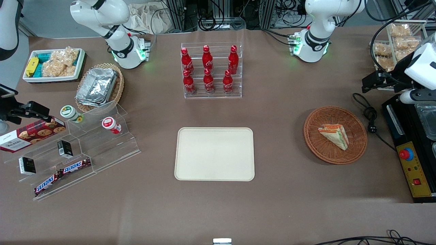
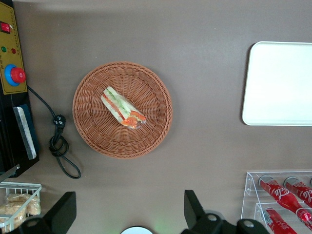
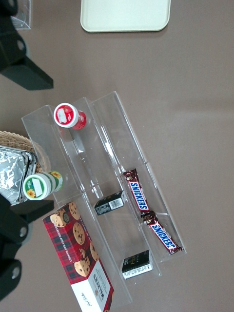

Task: Place sandwich from basket to tray
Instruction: 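Move the left gripper down over the wrapped sandwich in the wicker basket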

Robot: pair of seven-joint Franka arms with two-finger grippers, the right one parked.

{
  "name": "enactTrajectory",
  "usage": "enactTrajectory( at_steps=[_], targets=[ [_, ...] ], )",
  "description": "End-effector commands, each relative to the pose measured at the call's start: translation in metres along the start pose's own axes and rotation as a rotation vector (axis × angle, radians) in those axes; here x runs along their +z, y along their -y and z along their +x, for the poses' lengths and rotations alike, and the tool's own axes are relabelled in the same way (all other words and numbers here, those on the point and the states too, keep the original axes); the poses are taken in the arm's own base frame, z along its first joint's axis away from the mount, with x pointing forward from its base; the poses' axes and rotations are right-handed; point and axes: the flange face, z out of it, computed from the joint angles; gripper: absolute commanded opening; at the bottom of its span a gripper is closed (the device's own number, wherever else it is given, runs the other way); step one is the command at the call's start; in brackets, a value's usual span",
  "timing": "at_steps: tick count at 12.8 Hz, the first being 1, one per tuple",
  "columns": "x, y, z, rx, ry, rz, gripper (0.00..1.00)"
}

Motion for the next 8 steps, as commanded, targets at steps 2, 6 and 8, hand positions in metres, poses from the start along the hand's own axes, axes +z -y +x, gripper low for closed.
enactTrajectory(
  at_steps=[2, 6, 8],
  targets=[
    [-0.004, 0.003, -0.002, -0.002, 0.003, 0.021, 0.99],
    [0.047, 0.016, 0.015, -0.229, 0.06, 0.023, 0.99],
    [0.094, 0.036, 0.018, -0.29, 0.059, 0.022, 0.99]
  ],
)
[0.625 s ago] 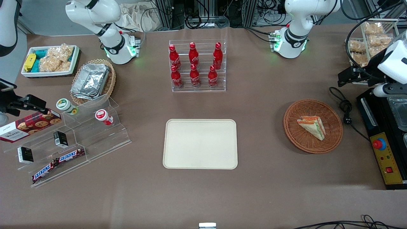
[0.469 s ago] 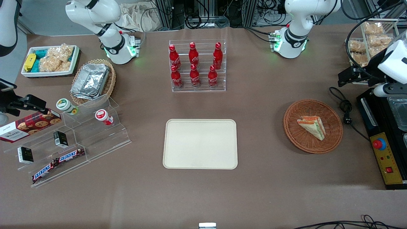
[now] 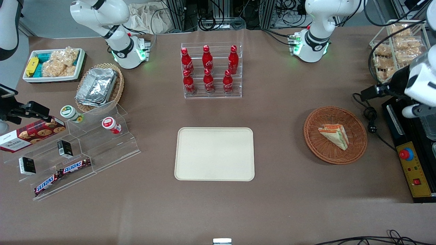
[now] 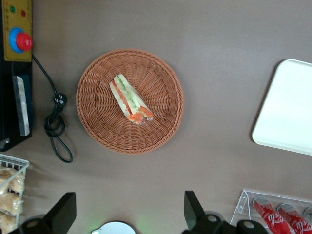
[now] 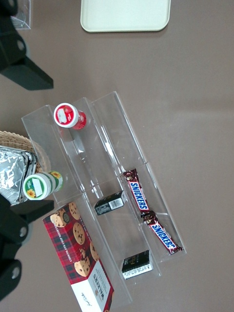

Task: Place sandwich from basket to tray
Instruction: 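Move the left gripper down over the wrapped sandwich in the wicker basket, then close the left gripper on the sandwich's upright edge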

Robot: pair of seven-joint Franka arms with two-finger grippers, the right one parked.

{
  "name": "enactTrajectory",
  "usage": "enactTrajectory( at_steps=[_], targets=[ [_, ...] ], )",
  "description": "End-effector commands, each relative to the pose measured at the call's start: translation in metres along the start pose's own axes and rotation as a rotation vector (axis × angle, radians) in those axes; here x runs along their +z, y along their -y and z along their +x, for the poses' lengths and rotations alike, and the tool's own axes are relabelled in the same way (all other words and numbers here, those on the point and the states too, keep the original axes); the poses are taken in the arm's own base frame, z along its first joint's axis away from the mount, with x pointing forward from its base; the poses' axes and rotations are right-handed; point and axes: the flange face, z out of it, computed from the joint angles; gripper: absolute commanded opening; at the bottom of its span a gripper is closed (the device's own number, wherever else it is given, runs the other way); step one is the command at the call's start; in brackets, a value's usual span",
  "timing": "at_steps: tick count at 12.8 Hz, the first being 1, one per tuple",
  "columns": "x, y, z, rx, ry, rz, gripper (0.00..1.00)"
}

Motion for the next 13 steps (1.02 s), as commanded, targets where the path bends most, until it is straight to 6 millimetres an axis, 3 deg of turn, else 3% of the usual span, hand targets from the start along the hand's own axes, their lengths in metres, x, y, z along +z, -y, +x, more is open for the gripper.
enactTrajectory(
  at_steps=[1, 4, 6, 8, 11, 13],
  targets=[
    [0.063, 0.017, 0.006, -0.124, -0.001, -0.001, 0.99],
    [0.154, 0.022, 0.011, -0.247, -0.017, -0.004, 0.99],
    [0.207, 0.034, 0.019, -0.354, -0.038, -0.011, 0.99],
    [0.258, 0.034, 0.023, -0.444, -0.034, -0.006, 0.99],
    [0.312, 0.035, 0.023, -0.549, -0.053, -0.008, 0.99],
    [0.336, 0.035, 0.029, -0.595, -0.067, -0.013, 0.99]
  ],
)
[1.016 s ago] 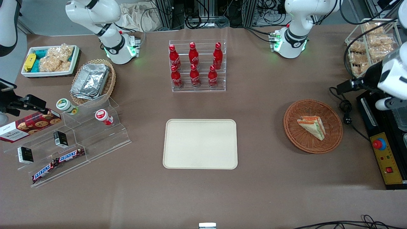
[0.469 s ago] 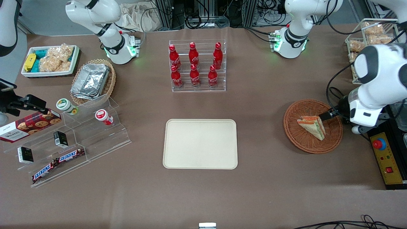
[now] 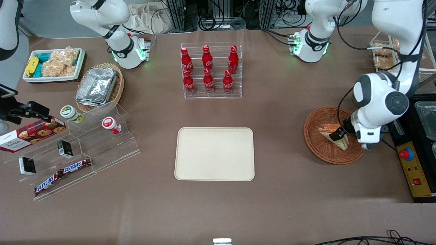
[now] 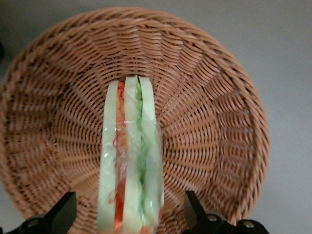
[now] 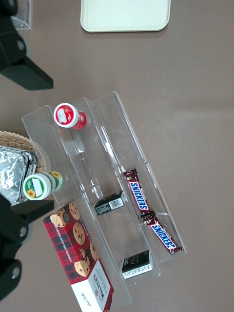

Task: Place sandwich from basket to tray
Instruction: 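Close the left gripper on the sandwich's upright edge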

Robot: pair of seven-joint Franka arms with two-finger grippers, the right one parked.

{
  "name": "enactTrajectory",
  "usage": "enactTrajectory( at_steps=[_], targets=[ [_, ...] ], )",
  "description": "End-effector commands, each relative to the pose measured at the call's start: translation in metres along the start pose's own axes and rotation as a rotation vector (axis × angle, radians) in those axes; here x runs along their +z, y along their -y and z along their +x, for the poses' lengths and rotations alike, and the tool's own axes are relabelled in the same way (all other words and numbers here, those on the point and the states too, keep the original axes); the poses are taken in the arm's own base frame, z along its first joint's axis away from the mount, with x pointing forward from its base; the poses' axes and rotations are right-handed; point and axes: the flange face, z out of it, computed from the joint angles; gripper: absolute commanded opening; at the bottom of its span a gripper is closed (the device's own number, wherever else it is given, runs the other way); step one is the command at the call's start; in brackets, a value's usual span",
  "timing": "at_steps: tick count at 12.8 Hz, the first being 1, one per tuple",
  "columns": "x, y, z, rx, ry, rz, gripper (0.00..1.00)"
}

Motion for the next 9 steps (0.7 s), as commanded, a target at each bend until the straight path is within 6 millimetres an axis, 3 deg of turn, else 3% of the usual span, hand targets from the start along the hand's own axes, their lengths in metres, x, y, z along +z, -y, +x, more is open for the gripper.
enactTrajectory(
  at_steps=[1, 2, 4, 5, 7, 9],
  targets=[
    [0.02, -0.004, 0.002, -0.051, -0.013, -0.002, 0.99],
    [0.023, -0.003, 0.001, -0.05, -0.01, 0.001, 0.85],
    [0.028, -0.003, 0.001, -0.046, -0.005, 0.011, 0.18],
    [0.032, -0.003, 0.001, -0.038, -0.003, 0.019, 0.0],
    [0.026, -0.004, 0.001, -0.016, -0.01, 0.014, 0.0],
    [-0.013, -0.009, 0.002, -0.03, -0.046, -0.027, 0.0]
  ],
)
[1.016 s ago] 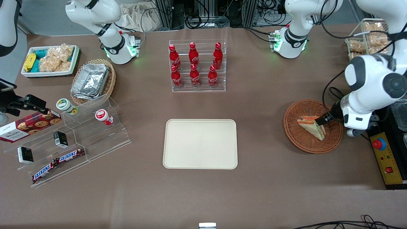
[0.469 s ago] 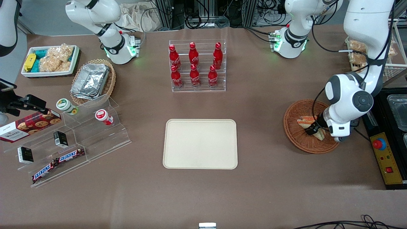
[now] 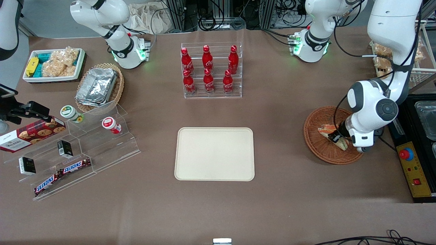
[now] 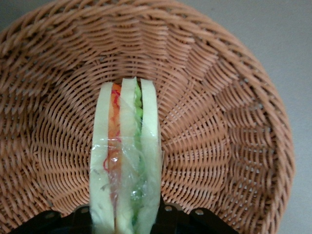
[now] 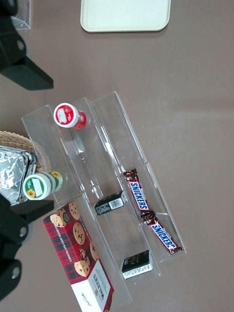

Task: Place sandwich from basket to tray
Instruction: 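Close the left gripper on the sandwich's upright edge, then lift the sandwich and carry it toward the cream tray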

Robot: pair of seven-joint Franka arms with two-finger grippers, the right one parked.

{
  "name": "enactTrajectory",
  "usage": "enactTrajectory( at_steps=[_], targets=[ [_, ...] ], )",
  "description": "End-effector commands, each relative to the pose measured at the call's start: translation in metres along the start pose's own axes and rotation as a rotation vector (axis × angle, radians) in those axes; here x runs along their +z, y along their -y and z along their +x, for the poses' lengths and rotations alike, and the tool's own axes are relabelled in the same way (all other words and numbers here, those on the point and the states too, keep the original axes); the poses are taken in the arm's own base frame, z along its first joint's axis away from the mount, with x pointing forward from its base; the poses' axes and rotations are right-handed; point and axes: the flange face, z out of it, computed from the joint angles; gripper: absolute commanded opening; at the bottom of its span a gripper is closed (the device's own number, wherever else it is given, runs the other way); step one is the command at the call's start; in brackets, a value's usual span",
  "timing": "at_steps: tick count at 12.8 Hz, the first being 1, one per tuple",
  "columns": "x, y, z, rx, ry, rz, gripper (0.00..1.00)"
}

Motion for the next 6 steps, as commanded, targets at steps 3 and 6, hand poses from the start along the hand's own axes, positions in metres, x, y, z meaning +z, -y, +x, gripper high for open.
enactTrajectory(
  at_steps=[3, 6],
  targets=[
    [-0.122, -0.018, -0.011, 0.031, -0.012, -0.021, 0.0],
    [-0.187, -0.097, -0.069, 0.204, 0.043, 0.007, 0.0]
  ],
)
